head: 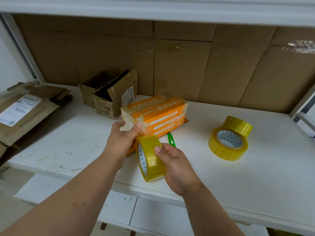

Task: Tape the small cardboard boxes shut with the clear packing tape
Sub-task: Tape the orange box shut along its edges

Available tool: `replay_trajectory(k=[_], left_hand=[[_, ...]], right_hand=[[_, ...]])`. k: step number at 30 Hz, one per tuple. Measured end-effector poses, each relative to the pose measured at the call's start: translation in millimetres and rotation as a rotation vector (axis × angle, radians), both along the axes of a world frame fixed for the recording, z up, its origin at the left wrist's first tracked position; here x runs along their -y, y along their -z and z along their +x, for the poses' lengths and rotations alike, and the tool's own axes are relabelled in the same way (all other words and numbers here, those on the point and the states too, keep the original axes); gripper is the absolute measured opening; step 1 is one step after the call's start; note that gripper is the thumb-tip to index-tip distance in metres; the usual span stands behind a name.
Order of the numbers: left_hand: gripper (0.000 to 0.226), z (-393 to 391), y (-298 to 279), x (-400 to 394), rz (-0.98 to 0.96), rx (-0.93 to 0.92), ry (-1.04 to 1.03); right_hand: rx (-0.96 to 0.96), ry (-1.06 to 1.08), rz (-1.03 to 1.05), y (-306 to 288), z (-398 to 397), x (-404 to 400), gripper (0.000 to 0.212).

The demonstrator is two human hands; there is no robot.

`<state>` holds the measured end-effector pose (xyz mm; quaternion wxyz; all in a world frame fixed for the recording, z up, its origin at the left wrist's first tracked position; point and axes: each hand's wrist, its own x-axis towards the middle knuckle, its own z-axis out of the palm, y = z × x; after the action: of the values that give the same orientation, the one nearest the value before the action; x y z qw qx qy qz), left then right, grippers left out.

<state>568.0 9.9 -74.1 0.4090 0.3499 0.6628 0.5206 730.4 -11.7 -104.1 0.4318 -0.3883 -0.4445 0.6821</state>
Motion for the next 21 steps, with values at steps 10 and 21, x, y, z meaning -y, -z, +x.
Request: replay_trajectory(k=[10,21], left_hand=[[0.007,5,-2,17,-0.074,0.356,0.034],[0.037,16,9,19,-0.060,0.405,-0.022]], right_hand=[[0.096,-0.224,0.031,-7,19,-20,0.035],[1.567,0.022,0.431,30,23,-97,0.053]])
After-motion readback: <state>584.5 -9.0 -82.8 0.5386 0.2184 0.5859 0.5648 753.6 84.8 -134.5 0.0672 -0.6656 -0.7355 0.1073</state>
